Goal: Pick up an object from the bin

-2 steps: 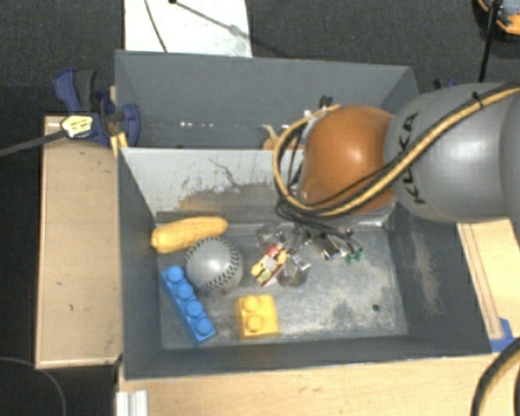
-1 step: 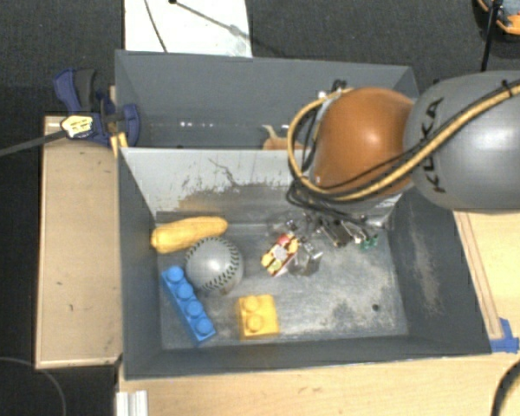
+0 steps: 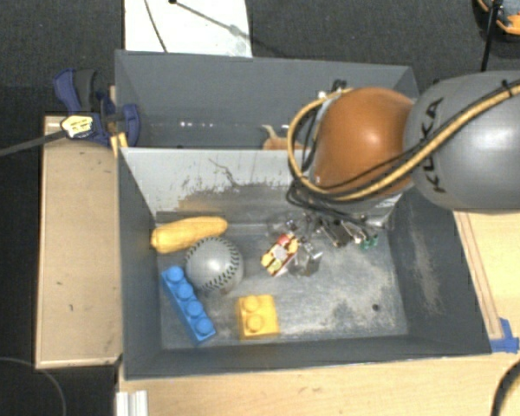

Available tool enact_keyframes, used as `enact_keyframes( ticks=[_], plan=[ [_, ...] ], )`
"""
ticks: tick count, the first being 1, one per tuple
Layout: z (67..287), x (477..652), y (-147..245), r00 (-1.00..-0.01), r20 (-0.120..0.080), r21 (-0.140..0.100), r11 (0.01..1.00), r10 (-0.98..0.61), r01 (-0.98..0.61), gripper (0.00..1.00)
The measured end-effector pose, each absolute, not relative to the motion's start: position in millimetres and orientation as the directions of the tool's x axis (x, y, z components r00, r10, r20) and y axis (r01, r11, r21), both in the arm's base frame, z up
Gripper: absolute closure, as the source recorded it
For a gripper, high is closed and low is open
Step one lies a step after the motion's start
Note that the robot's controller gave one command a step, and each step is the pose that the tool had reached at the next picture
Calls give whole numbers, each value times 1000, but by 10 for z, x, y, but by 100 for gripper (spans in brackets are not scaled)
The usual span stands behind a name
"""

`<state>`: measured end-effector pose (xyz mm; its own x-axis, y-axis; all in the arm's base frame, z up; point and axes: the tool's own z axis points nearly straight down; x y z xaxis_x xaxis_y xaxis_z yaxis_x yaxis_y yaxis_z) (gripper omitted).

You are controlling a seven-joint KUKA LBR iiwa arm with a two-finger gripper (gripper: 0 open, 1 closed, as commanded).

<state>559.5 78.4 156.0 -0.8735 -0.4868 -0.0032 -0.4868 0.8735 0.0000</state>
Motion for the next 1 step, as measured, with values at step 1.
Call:
enact_keyframes(
  ticks=[1],
  plan=[
    [1906,5669,792,-875,3,2,875,-483,-483,100]
  ],
)
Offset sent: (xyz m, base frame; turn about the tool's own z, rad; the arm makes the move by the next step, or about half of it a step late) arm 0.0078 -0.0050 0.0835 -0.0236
